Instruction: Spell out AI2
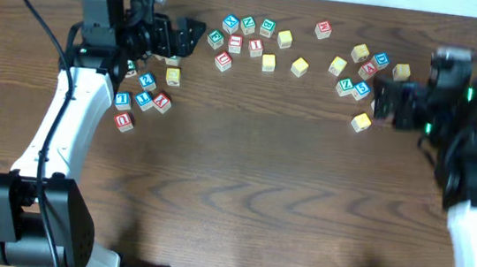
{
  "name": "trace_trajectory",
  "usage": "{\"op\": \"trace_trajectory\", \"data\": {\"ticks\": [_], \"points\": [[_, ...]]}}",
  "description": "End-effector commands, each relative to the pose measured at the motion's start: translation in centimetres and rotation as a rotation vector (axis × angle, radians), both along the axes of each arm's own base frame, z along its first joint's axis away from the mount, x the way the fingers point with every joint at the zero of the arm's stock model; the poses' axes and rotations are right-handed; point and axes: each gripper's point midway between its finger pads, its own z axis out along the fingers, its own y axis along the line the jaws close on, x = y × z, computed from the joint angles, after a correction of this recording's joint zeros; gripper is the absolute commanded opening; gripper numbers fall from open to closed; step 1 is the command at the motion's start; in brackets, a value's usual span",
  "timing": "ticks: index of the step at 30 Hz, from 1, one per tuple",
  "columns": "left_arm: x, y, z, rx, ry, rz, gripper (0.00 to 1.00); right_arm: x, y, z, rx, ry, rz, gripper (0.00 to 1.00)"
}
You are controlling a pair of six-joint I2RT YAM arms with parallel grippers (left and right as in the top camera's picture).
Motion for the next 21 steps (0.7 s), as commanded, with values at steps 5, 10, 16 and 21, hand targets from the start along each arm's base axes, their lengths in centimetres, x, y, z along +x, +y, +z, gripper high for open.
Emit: {"op": "trace_trajectory", "data": {"ticks": [5,10,16,21], "points": [[0.7,-0.4,2.0,0.160,-0.054,0.089,0.98,5.3,-1.8,0.5,-0.132,0.083,0.011,0.99],[0.5,-1.7,2.3,0.193,-0.066,0.063,0.98,7.5,-1.9,-4.0,-0.143,0.284,0.049,0.99],[0.6,-2.0,2.5,0.191,-0.077,0.058,0.98,8.6,-1.3,-8.6,-0.103,0.441,0.075,0.99],[0.5,-2.0,2.3,0.192,-0.073,0.058,0.98,9.4,-0.8,-10.5,-0.101,0.467,0.088,0.99]]}}
